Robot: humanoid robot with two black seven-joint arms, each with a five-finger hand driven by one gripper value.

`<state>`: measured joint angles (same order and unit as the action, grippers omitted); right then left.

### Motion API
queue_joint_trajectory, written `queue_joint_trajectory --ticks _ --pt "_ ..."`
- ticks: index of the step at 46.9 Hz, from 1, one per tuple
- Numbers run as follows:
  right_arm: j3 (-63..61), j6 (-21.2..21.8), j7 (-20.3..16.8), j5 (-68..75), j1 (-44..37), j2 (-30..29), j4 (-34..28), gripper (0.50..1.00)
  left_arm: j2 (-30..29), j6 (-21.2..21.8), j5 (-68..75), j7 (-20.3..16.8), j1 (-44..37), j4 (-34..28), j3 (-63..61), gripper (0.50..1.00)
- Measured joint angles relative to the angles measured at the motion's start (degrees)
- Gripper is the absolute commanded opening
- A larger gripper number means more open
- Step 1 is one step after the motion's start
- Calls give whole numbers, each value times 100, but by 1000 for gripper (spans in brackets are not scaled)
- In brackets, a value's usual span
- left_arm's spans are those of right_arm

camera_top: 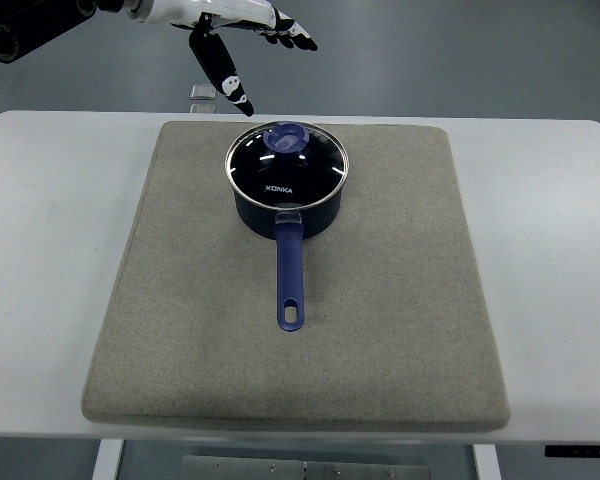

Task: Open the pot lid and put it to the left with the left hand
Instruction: 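Swing the left hand over the saucepan toward the lid knob, then lower the left hand onto the blue knob of the glass lid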

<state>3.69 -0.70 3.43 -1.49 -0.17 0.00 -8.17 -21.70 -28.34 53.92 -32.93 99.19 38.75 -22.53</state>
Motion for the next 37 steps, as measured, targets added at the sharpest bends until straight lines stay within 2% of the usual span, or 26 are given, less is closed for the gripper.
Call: queue_joint_trajectory --ticks 4,19,37 --pt "0 0 0 0 0 0 0 917 0 -55 472 -188 44 95 -3 984" --pt "0 0 -1 0 0 0 1 917 43 25 1618 -208 73 243 9 973" --pt "0 0 -1 0 -1 0 1 917 201 804 2019 -208 42 382 19 966"
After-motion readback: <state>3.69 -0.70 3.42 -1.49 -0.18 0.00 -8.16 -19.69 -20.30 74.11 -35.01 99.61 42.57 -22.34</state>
